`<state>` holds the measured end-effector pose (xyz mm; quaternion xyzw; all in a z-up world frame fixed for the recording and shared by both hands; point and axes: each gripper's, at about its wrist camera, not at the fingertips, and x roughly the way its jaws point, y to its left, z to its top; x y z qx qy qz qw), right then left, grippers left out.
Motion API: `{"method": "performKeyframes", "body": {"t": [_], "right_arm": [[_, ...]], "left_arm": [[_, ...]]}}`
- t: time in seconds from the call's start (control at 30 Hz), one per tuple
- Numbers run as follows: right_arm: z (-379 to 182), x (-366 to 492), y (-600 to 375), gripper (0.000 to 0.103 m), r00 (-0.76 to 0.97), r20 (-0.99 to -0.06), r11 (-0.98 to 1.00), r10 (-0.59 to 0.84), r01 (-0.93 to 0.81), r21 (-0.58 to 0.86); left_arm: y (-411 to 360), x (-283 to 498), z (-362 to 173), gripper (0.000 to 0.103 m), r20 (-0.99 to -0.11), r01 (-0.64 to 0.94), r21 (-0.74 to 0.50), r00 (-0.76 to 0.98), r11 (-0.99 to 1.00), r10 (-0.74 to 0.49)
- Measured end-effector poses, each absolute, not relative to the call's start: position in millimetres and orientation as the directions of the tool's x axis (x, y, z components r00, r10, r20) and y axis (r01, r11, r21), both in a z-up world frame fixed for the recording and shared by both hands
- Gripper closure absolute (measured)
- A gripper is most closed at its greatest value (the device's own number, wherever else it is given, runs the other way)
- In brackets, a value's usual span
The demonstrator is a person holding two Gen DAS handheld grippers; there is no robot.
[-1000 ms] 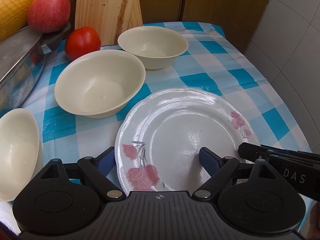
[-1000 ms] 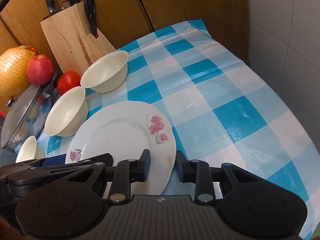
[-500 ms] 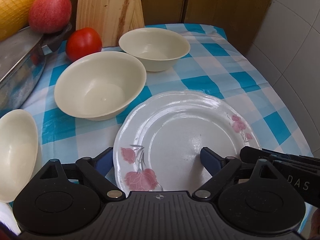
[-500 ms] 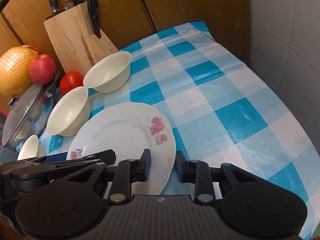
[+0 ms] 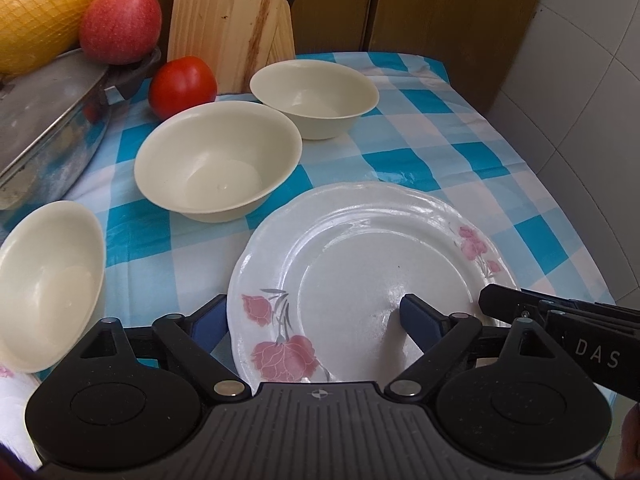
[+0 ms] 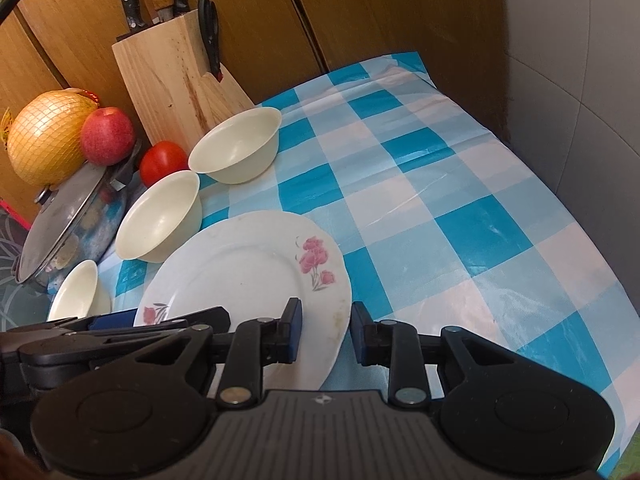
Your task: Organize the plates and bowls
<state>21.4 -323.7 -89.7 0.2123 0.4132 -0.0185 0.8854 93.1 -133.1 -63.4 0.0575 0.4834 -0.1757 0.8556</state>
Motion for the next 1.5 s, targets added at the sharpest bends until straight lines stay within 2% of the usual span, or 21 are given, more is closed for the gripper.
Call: {"method": "performKeyframes", "body": {"t": [1.5], "right_arm": [[-83.0, -31.9, -278.0, 0.077, 0.633, -0.741, 0.931, 0.226, 0.082, 0.354]], "left_arm": [[-80.4, 32.6, -49.4, 0.010, -0.848, 0.277, -0.062, 0.493, 0.959, -0.197]]}}
